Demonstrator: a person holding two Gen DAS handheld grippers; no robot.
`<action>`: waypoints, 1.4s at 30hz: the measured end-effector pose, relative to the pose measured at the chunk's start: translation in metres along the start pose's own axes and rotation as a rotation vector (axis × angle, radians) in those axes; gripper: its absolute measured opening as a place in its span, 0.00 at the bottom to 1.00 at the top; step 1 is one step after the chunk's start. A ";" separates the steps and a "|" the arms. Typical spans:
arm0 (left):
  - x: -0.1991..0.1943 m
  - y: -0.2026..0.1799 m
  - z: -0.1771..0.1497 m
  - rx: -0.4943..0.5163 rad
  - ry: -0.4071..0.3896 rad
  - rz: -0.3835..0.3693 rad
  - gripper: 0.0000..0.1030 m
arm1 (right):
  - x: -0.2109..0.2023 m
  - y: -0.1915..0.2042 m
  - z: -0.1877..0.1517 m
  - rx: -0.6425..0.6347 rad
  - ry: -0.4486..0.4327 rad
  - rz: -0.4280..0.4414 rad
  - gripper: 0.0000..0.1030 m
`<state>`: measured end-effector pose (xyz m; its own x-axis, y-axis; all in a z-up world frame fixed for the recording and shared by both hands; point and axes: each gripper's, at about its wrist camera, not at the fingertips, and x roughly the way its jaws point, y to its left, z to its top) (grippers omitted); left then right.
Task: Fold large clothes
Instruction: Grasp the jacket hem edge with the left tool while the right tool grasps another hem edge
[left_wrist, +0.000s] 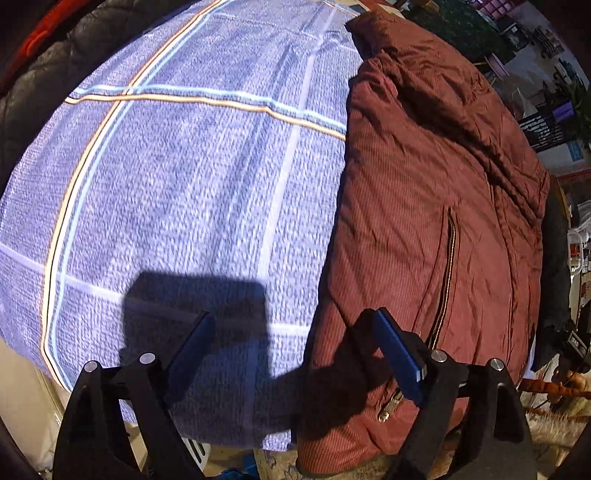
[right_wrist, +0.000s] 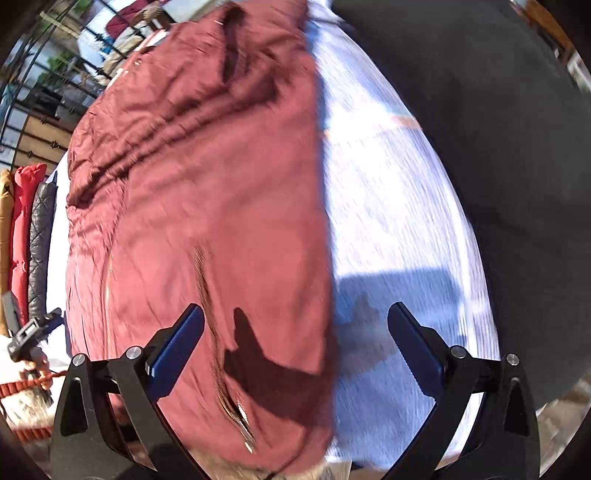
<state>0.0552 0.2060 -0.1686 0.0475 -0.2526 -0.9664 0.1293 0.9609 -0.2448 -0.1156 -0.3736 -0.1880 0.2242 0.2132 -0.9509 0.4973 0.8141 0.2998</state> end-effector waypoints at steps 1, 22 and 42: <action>0.002 -0.002 -0.008 0.007 0.013 -0.009 0.79 | 0.001 -0.005 -0.011 -0.003 0.010 0.007 0.93; 0.035 -0.038 -0.057 0.093 0.116 -0.115 0.61 | 0.038 0.026 -0.099 -0.112 0.172 0.133 0.69; -0.008 -0.049 -0.121 0.150 0.221 -0.155 0.07 | -0.016 0.045 -0.155 -0.112 0.304 0.239 0.09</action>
<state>-0.0717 0.1745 -0.1579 -0.1986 -0.3481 -0.9162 0.2639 0.8813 -0.3920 -0.2261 -0.2566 -0.1709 0.0558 0.5403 -0.8396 0.3633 0.7723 0.5211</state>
